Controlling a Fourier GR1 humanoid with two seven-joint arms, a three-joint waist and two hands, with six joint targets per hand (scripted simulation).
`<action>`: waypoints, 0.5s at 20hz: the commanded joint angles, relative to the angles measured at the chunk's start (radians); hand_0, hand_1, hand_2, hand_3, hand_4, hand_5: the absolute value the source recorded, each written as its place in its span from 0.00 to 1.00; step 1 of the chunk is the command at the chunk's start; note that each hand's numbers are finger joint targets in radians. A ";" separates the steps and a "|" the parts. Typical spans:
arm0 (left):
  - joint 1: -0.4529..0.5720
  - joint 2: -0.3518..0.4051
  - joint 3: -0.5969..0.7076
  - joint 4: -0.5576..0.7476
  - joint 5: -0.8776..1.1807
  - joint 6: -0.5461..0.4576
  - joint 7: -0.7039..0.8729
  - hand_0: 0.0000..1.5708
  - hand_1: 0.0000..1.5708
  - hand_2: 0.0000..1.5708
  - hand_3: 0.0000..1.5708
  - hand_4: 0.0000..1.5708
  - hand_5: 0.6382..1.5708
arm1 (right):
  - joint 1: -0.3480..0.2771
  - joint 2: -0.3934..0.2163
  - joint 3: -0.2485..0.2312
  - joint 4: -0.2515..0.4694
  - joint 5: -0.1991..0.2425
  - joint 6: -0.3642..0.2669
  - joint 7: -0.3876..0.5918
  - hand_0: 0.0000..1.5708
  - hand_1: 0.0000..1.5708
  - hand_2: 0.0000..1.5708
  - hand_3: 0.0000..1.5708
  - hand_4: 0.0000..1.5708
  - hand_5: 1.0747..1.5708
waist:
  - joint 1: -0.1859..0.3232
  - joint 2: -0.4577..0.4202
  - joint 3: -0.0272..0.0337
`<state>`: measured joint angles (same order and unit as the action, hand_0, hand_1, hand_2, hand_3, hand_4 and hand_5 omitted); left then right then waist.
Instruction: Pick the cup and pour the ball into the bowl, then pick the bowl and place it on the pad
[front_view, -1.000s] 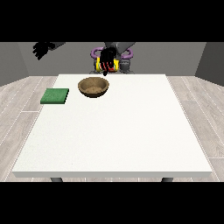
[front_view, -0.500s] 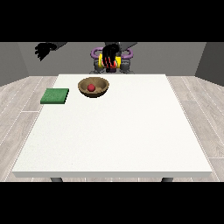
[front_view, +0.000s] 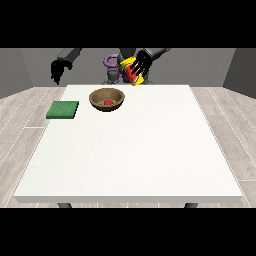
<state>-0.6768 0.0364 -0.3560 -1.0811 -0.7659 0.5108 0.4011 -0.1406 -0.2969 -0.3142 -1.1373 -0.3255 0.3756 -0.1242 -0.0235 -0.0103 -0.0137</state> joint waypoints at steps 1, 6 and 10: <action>-0.006 -0.035 0.163 -0.182 0.315 0.032 -0.102 0.00 0.00 0.00 0.00 0.34 0.97 | -0.025 0.036 0.010 0.002 0.011 -0.039 -0.005 0.00 0.00 0.00 0.00 0.44 1.00 | 0.050 0.065 -0.0047; 0.016 0.027 0.331 -0.323 0.662 -0.229 -0.193 0.00 0.00 0.00 0.00 0.00 0.87 | -0.005 0.081 -0.019 0.008 0.015 -0.127 -0.029 0.00 0.00 0.00 0.00 0.39 1.00 | 0.168 0.085 0.0025; 0.034 0.166 0.485 -0.328 0.903 -0.490 -0.241 0.00 0.00 0.00 0.00 0.15 0.91 | 0.018 0.114 -0.015 -0.028 0.044 -0.191 -0.060 0.00 0.00 0.00 0.00 0.00 1.00 | 0.209 0.116 0.0079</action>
<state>-0.6635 0.1102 -0.0001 -1.3740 -0.0826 0.2176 0.2100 -0.1421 -0.2205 -0.3299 -1.1425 -0.2972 0.2377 -0.1603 0.1392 0.0843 -0.0096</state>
